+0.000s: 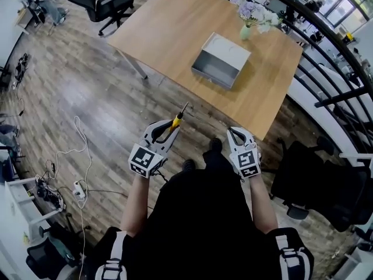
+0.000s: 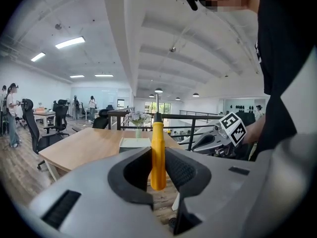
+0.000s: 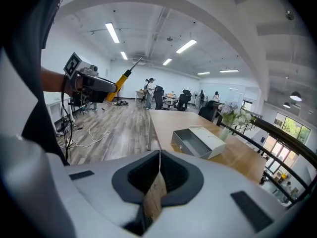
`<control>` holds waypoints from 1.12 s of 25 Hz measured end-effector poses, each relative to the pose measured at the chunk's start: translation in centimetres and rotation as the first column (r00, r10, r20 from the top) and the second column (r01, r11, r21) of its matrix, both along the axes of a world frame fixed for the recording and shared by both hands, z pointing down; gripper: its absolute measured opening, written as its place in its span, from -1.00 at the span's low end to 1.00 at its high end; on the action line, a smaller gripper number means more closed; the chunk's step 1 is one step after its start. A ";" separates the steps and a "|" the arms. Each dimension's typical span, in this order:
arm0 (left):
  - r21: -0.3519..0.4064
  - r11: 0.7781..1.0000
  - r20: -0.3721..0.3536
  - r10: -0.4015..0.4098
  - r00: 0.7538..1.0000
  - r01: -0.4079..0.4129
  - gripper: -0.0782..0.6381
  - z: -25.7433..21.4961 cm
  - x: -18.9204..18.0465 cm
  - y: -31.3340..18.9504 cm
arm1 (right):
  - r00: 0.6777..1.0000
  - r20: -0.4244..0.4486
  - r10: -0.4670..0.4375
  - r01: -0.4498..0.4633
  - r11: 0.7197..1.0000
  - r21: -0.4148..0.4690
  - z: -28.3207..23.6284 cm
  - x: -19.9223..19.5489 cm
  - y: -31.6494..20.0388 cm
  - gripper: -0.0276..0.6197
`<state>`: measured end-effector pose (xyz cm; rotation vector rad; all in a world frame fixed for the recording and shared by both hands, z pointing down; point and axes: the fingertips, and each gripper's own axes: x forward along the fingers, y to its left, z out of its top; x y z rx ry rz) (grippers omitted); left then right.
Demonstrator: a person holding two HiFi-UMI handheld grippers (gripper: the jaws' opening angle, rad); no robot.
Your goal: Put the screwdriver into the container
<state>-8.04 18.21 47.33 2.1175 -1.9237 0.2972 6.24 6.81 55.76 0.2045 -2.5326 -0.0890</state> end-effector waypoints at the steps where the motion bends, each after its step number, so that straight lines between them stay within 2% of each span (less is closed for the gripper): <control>1: 0.002 1.000 0.003 -0.007 1.000 0.007 -0.52 -0.2 -0.1 -0.5 | 1.000 0.001 -0.010 0.010 1.000 0.001 -0.1 -0.2 -0.5 -0.83; 9: 0.000 0.999 0.039 -0.050 0.998 0.050 -0.52 -1.4 0.3 -3.8 | 0.996 0.018 -0.086 0.086 0.996 0.014 -1.0 -2.2 -4.7 -0.83; 21: -0.017 0.975 0.042 -0.219 0.975 0.220 -0.52 -1.0 -0.5 -4.5 | 0.972 0.033 -0.232 0.232 0.973 0.009 -0.8 -4.8 -7.6 -0.83; 28: 0.006 0.969 0.058 -0.249 0.967 0.249 -0.52 -1.4 0.5 -7.2 | 0.959 0.039 -0.282 0.282 0.959 0.010 -0.2 -5.0 -10.1 -0.83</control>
